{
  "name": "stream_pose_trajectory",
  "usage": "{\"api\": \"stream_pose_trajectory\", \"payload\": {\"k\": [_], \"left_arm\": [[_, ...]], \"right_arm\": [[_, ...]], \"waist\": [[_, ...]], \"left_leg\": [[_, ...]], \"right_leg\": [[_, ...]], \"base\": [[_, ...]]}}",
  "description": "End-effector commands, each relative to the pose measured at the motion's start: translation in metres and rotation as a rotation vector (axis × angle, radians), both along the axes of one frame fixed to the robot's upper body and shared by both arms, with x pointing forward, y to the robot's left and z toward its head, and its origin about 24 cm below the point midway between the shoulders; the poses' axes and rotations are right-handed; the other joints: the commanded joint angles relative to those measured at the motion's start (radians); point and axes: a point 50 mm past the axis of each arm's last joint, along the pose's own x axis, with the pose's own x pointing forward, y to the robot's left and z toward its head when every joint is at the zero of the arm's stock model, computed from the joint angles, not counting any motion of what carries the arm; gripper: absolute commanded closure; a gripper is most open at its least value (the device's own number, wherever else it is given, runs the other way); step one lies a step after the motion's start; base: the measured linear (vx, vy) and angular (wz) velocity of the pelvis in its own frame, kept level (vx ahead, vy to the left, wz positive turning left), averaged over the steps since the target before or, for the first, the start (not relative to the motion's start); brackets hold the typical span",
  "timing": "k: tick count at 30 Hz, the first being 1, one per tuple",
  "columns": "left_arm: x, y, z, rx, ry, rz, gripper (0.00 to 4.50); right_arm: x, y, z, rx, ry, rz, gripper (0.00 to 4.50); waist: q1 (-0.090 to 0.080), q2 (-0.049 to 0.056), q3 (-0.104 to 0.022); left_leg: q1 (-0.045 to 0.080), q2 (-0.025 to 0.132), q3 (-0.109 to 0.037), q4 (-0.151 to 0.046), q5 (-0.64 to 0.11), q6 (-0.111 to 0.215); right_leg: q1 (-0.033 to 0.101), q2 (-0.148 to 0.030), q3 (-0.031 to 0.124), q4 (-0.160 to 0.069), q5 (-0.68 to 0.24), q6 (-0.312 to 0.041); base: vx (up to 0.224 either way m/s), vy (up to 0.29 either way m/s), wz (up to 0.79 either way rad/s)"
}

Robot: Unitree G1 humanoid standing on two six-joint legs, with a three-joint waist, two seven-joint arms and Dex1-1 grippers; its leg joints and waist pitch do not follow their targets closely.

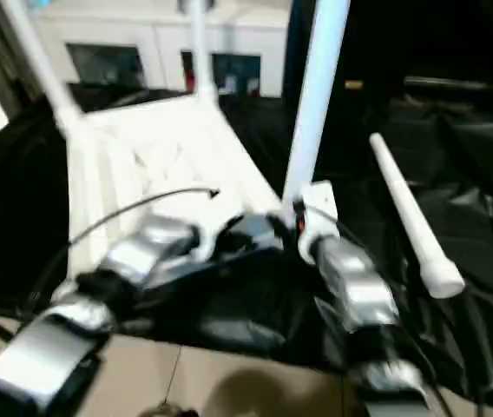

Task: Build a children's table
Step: Rotate leg to tighten

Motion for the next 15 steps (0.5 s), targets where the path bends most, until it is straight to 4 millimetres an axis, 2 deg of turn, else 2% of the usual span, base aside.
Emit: {"api": "stream_pose_trajectory", "payload": {"k": [1, 7, 11, 13, 15], "left_arm": [[0.005, -0.015, 0.019, -0.052, -0.064, -0.009, 4.50], [0.001, -0.012, 0.018, -0.062, -0.070, -0.102, 4.50], [-0.005, 0.002, 0.016, -0.063, -0.067, -0.212, 4.50], [-0.008, 0.011, 0.015, -0.060, -0.054, -0.268, 4.50], [-0.012, 0.021, 0.014, -0.060, -0.042, -0.325, 4.50]], "right_arm": [[-0.010, 0.033, -0.017, 0.092, 0.094, 0.124, 1.20], [-0.010, 0.029, -0.011, 0.060, 0.056, 0.212, 0.65], [-0.020, 0.017, -0.006, 0.005, 0.026, 0.386, 0.65], [-0.029, 0.011, -0.003, -0.013, 0.015, 0.501, 0.65], [-0.037, 0.004, 0.001, -0.017, 0.014, 0.589, 0.65]], "waist": [[0.003, -0.014, -0.065], [0.001, -0.015, -0.069], [0.004, -0.017, -0.069], [0.011, -0.017, -0.066], [0.017, -0.014, -0.066]], "left_leg": [[0.018, 0.085, -0.051, -0.083, -0.268, 0.003], [0.015, 0.087, -0.049, -0.080, -0.220, 0.037], [0.013, 0.089, -0.047, -0.077, -0.206, 0.059], [0.014, 0.092, -0.045, -0.076, -0.216, 0.069], [0.019, 0.097, -0.045, -0.079, -0.230, 0.063]], "right_leg": [[0.037, -0.099, 0.062, -0.085, -0.281, -0.195], [0.042, -0.096, 0.060, -0.073, -0.188, -0.222], [0.045, -0.098, 0.061, -0.070, -0.164, -0.230], [0.044, -0.097, 0.061, -0.072, -0.186, -0.229], [0.039, -0.096, 0.062, -0.073, -0.213, -0.228]], "base": [[0.000, 0.000, 0.00], [0.000, 0.000, 0.00], [0.000, 0.000, 0.00], [0.000, 0.000, 0.00], [0.000, 0.000, 0.00]]}}
